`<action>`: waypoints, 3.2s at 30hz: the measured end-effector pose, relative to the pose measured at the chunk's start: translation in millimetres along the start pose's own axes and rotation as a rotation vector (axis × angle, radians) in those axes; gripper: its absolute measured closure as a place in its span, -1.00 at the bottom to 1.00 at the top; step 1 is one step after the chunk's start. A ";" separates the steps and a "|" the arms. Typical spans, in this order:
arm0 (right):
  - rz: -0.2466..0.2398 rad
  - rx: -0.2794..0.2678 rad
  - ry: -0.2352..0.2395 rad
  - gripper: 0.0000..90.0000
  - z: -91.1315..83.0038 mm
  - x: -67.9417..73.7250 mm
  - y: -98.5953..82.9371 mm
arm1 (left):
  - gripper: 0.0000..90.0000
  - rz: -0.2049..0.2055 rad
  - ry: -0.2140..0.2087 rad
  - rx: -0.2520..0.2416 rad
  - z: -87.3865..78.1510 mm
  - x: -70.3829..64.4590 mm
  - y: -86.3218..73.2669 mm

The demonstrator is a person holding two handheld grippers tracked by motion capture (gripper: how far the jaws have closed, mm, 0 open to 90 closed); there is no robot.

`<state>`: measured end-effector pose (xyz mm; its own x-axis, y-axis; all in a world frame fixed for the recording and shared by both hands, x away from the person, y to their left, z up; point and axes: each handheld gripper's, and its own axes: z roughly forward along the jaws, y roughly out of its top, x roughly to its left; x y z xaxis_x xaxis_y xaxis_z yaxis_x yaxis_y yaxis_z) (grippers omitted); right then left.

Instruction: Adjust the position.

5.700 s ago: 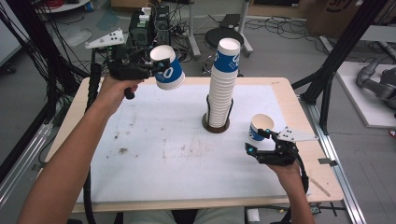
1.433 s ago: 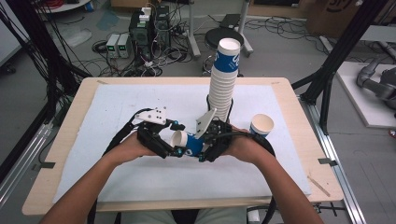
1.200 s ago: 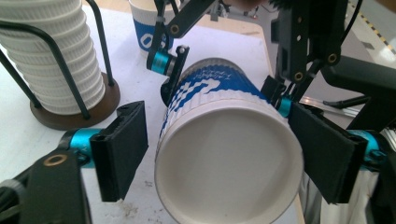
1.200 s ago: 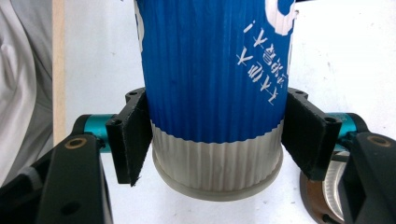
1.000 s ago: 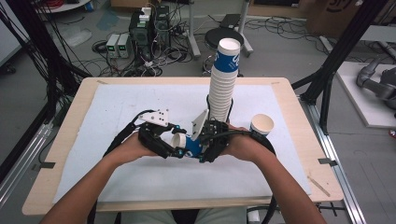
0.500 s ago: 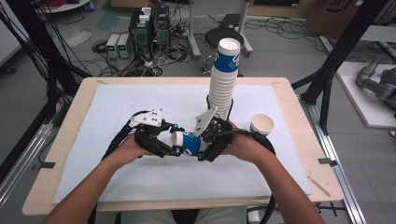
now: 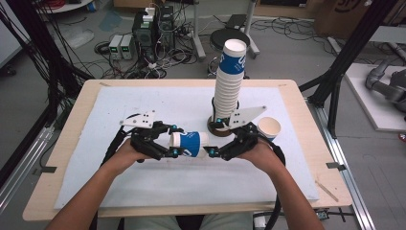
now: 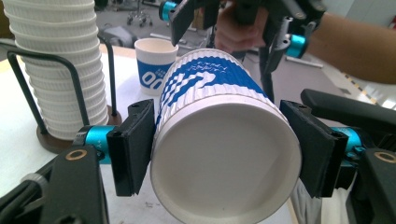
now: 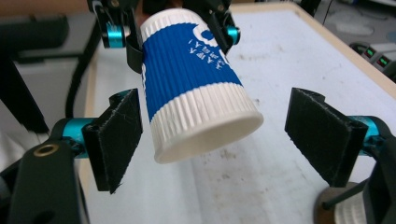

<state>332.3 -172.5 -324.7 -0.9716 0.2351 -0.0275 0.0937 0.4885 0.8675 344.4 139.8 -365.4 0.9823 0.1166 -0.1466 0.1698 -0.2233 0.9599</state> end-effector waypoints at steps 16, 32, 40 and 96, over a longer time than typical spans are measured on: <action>0.095 -0.192 0.053 -0.56 3.9 8.3 -41.2 | -0.35 0.039 -0.056 -0.090 -5.1 -1.8 -3.6; 0.129 -0.240 0.150 -0.62 17.1 10.9 -49.3 | -0.34 0.057 -0.126 -0.127 1.4 -7.3 -3.1; 0.142 -0.255 0.182 -0.62 21.4 11.9 -49.4 | -0.34 0.046 -0.145 -0.172 5.0 -7.8 -4.7; -0.133 0.358 0.040 -0.35 21.7 5.1 26.7 | -0.64 0.058 0.030 0.214 -4.0 -16.3 23.8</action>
<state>334.5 -140.0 -312.4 -0.9874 0.1201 -0.1029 0.0289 0.7766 0.6293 332.1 136.4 -339.2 0.9886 0.1255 -0.0828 0.1294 -0.4303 0.8934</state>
